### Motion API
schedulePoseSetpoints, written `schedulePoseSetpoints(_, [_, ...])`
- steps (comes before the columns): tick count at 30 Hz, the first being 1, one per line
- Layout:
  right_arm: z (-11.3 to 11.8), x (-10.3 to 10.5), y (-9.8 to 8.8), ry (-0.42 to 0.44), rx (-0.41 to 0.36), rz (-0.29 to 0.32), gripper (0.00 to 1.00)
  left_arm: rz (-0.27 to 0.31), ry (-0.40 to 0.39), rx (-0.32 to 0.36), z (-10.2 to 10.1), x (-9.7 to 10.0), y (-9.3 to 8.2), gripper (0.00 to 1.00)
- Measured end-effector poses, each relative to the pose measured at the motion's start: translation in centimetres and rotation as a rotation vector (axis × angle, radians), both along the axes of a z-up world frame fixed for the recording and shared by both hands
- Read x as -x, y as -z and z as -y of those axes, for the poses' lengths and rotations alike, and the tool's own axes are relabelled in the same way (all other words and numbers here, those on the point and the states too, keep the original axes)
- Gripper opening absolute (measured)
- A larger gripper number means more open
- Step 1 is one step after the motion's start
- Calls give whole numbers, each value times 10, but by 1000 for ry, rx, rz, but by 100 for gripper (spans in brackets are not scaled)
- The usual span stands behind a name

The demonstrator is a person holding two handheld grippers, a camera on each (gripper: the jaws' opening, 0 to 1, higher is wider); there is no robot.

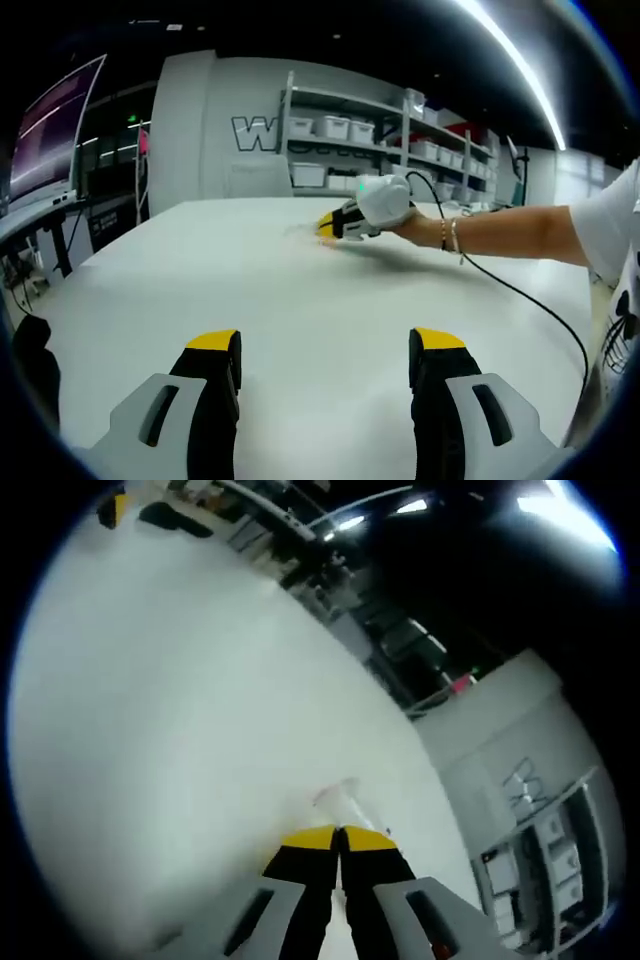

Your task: Open the resealable bag by pulling the two sides of the seal apart until the entire bag opening is separated and visibly accessible.

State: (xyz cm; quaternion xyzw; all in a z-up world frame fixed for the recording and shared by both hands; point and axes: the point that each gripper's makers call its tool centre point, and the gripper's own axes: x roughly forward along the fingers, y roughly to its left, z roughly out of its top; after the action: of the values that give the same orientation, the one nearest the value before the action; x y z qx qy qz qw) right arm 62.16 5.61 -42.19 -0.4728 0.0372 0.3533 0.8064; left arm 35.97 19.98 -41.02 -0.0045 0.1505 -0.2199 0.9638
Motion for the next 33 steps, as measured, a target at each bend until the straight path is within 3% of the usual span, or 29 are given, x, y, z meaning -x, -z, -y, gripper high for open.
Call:
schedulePoseSetpoints(10, [12, -6, -29, 39, -172, -34, 0, 8, 0, 5, 1, 0, -2, 67])
schedulePoseSetpoints(23, [28, -8, -41, 72, -222, -32, 0, 10, 6, 7, 4, -1, -2, 67])
schedulePoseSetpoints(33, [29, -7, -49, 79, -256, -30, 0, 15, 14, 2, 4, -2, -4, 67])
